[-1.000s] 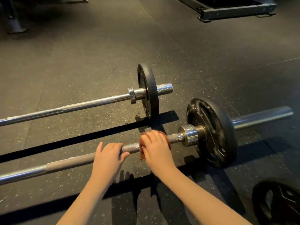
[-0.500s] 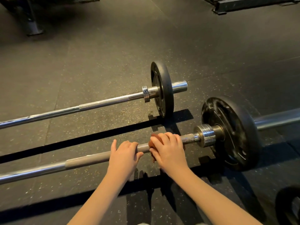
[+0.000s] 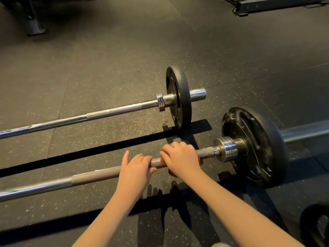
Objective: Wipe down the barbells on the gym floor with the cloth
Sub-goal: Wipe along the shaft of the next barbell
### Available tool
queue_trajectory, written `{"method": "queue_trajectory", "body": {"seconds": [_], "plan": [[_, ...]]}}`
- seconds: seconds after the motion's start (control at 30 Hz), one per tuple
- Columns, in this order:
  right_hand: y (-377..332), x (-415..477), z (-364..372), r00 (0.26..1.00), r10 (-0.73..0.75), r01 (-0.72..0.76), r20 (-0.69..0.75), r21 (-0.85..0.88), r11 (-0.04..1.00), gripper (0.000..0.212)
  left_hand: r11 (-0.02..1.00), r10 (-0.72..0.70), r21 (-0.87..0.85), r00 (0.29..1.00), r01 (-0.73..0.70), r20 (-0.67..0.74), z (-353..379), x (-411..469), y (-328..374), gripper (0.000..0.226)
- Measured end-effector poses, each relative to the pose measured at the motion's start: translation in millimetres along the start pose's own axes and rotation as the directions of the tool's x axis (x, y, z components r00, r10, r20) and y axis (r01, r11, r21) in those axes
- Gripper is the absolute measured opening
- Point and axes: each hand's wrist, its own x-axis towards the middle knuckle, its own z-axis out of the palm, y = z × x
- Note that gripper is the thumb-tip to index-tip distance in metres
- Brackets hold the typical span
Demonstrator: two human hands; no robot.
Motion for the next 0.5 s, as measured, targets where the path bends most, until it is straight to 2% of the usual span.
{"method": "queue_trajectory", "body": {"seconds": [0.07, 0.1, 0.17, 0.23, 0.37, 0.5], "plan": [[0.9, 16.9, -3.3, 0.989, 0.082, -0.091, 0.12, 0.069, 0.993, 0.034, 1.0, 0.01, 0.009, 0.999, -0.009, -0.031, 0.1, 0.0, -0.4, 0.028], [1.2, 15.1, -1.7, 0.993, 0.076, -0.085, 0.092, 0.091, 0.992, 0.034, 1.0, 0.019, 0.008, 0.999, -0.019, -0.044, 0.2, 0.2, -0.5, 0.029], [6.3, -4.5, 3.8, 0.996, -0.006, 0.015, -0.087, 0.099, 0.995, 0.033, 0.999, 0.042, -0.002, 0.996, -0.042, -0.073, 1.7, 0.6, -0.2, 0.032], [22.0, -25.3, 8.7, 0.979, -0.037, 0.06, -0.202, 0.109, 0.992, 0.033, 0.999, 0.052, -0.002, 0.995, -0.052, -0.085, 3.0, 1.0, -0.4, 0.033], [65.5, -24.8, 2.1, 0.946, 0.159, -0.147, -0.283, 0.063, 0.987, 0.043, 0.999, 0.018, -0.028, 0.999, -0.02, -0.051, 3.0, -3.0, 1.2, 0.025], [37.9, -37.6, 17.1, 0.9, 0.24, -0.199, -0.363, 0.147, 0.969, 0.029, 1.0, 0.015, -0.014, 0.998, -0.016, -0.065, 5.0, -3.2, -2.0, 0.025]]}}
